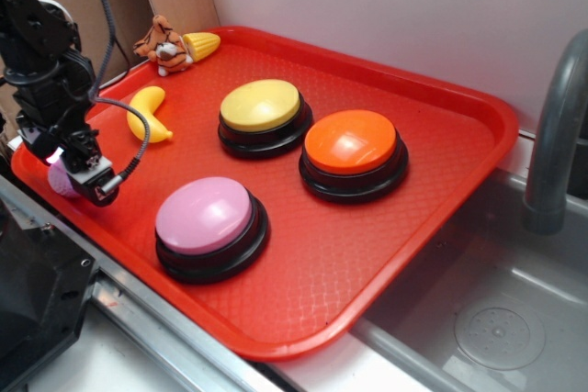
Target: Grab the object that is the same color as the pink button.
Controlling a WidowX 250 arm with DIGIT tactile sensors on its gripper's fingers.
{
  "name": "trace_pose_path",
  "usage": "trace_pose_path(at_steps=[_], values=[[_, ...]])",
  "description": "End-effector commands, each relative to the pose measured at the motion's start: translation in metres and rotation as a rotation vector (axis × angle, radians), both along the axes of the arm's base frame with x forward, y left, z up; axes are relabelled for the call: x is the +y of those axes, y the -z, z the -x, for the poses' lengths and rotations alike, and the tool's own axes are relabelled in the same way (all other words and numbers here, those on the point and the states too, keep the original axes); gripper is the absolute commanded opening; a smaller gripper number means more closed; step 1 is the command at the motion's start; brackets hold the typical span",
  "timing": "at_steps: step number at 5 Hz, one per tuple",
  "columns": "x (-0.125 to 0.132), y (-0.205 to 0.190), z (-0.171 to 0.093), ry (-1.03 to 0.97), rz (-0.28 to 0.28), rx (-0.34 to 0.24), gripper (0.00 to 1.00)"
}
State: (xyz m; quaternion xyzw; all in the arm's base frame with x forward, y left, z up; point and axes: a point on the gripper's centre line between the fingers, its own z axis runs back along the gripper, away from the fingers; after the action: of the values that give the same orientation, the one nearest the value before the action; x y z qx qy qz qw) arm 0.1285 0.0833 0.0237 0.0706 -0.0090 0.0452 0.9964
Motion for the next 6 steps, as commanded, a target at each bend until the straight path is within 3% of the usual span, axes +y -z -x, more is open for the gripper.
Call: trace_pose_path(at_steps=[1,2,4,5,6], values=[[0.009,0.005,-0.001,-0.075,-0.065,0.039,0.00],[0.009,0.005,-0.001,-0.089,-0.053,0.024,0.00],[-0.001,-0.014,-0.008,-0.144,-0.001,0.058,0.00],[-0.020,-0.038,-0.020,-0.183,-0.005,0.092,0.00],[-0.045,-0.069,-0.038,-0.195,0.057,0.113,0.00]])
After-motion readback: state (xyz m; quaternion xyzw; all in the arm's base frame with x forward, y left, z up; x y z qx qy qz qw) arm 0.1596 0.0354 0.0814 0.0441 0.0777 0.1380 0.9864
